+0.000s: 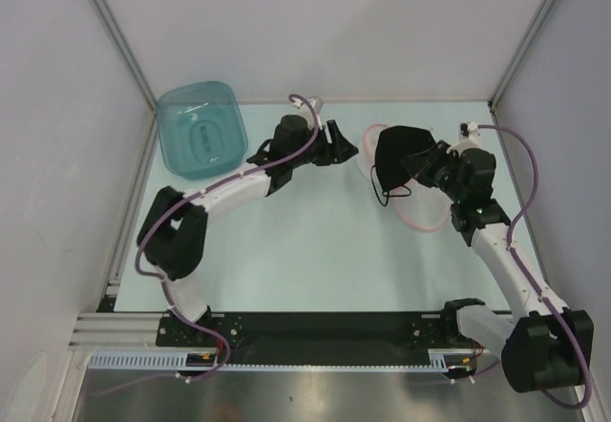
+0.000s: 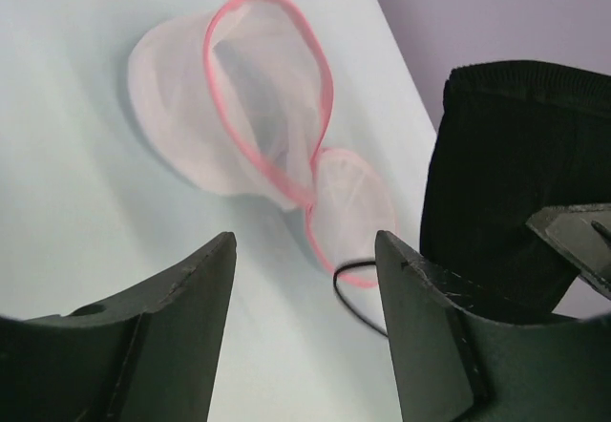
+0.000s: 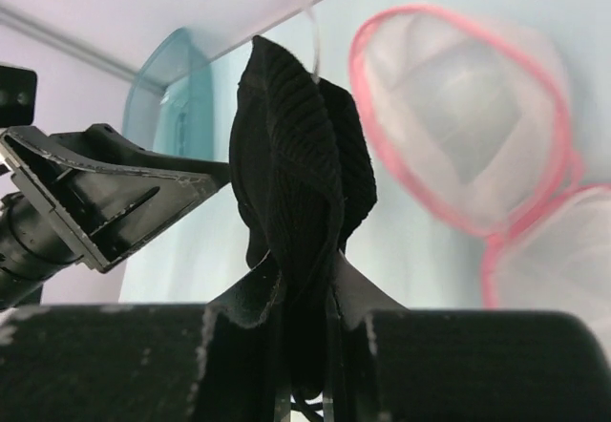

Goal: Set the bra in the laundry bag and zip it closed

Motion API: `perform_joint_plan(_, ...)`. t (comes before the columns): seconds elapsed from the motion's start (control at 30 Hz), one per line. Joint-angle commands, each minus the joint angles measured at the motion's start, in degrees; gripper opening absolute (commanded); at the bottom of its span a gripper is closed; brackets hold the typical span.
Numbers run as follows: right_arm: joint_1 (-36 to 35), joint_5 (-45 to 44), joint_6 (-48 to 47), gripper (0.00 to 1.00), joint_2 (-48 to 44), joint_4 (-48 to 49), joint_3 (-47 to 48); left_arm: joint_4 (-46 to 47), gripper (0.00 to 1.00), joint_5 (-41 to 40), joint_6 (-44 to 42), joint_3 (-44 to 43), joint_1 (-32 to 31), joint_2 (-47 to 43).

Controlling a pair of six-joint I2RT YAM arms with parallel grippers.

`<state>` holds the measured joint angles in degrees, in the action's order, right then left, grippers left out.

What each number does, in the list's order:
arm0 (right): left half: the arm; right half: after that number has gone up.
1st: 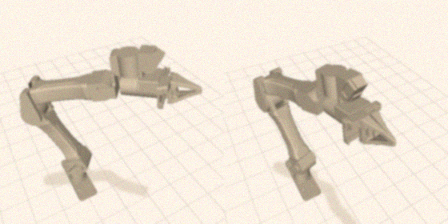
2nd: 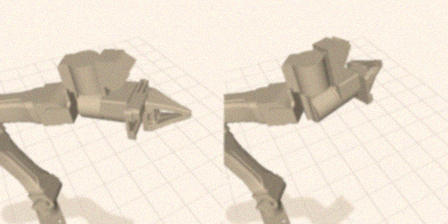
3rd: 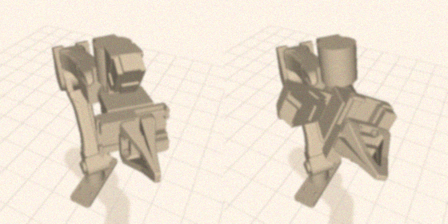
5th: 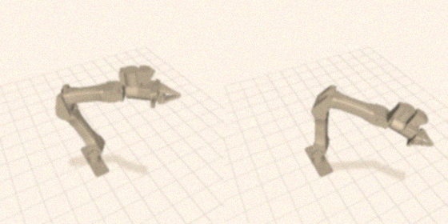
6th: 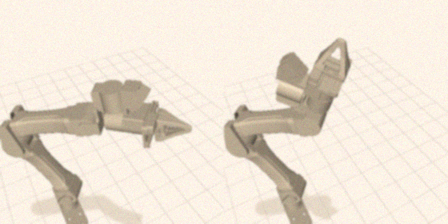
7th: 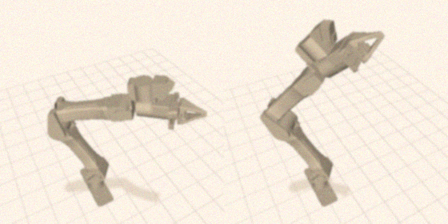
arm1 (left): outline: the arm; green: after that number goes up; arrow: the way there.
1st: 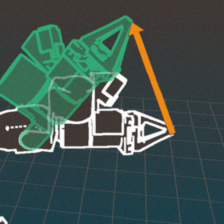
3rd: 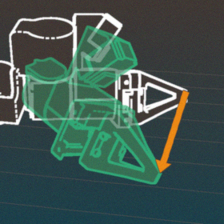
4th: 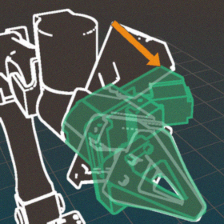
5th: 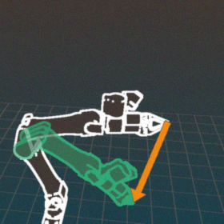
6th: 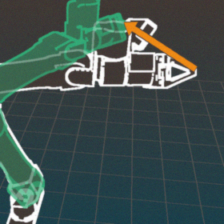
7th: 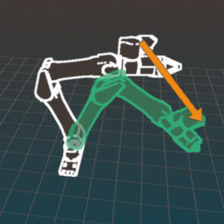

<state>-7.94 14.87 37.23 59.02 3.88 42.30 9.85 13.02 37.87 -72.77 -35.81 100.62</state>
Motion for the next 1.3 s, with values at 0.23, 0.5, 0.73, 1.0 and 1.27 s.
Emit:
perform_joint_plan(0.23,10.32,14.57,-15.43,0.0,14.62,9.21,10.16,2.38,0.66,3.77,9.77,-24.24,0.22,24.09)
perform_joint_plan(0.5,11.72,13.69,-18.95,0.0,19.81,11.32,15.61,0.43,0.6,3.68,14.34,-31.99,0.04,32.88)
perform_joint_plan(0.73,11.2,13.16,-19.03,0.0,22.36,17.12,15.88,-0.17,0.3,4.74,15.57,-34.02,-0.05,35.53)
perform_joint_plan(1.0,5.67,8.25,-32.46,0.0,24.12,27.66,10.18,-3.87,0.11,9.83,18.11,-32.96,0.13,33.94)
perform_joint_plan(1.27,1.09,-1.85,-39.34,0.0,29.39,39.53,5.16,-1.32,0.08,13.7,22.95,-27.69,0.74,31.39)
